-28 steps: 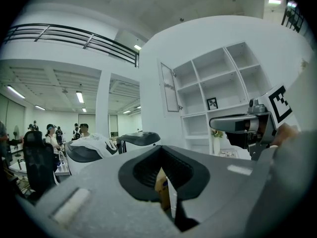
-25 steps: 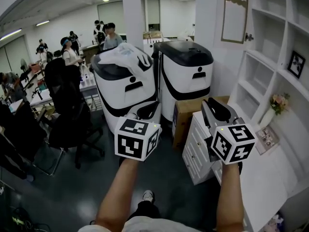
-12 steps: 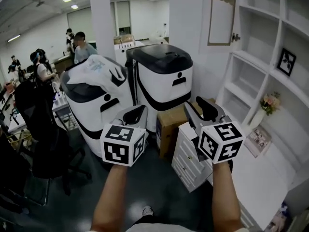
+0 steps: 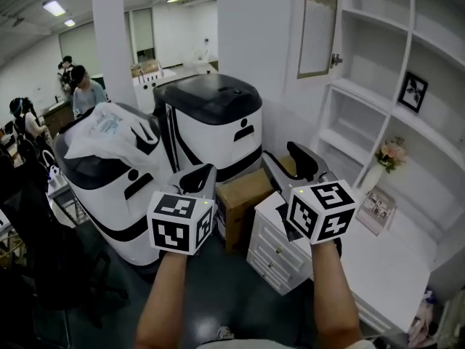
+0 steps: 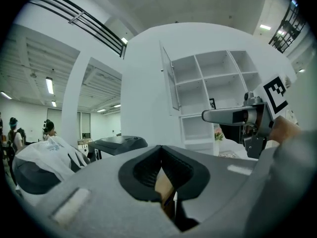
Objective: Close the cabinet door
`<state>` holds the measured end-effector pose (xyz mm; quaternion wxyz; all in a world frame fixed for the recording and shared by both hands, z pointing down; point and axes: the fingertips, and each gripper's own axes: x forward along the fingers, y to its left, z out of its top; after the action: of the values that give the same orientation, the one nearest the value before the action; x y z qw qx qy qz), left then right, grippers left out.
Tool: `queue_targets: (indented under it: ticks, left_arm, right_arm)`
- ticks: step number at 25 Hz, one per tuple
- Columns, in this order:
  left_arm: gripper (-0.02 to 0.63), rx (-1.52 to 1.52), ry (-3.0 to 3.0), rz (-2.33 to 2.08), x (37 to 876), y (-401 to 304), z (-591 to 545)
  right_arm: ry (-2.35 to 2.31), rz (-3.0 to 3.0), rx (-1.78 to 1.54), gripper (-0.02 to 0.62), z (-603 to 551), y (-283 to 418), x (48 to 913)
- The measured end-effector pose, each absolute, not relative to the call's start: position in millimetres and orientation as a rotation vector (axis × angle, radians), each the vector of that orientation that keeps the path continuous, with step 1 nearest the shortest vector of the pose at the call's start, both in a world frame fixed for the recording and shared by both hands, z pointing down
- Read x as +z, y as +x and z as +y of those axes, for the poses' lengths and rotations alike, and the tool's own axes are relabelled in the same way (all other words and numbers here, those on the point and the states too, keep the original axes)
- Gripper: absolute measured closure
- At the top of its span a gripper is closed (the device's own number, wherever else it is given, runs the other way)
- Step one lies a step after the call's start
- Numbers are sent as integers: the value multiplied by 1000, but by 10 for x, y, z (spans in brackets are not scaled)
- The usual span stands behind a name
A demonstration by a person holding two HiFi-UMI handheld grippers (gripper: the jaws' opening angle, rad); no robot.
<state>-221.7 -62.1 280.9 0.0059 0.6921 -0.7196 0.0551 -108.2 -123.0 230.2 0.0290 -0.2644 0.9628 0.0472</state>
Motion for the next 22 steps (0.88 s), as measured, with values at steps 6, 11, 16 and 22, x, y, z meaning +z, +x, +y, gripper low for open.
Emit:
queue_targets:
  ticks: [6,11,16,22]
  left_arm:
    - [604,170,2251,-2166,2826,-2318,-888]
    - [604,165,2301,-2115,2833,-2336,-1070]
    - [604,164,2340,-2086,2782,-2318,-1256]
    - [604,143,2386,-2048,2731,-2263,-1537]
  right_arm:
    - [-921,2931,140,331,-1394,-1174,2254]
    - [-985,2902,134,316,-1528,-1176,2225]
    - [-1013,2875,119,298,-1693,-1201,2134]
    - [-1036,2827,123,293,-2017,-1218,1948]
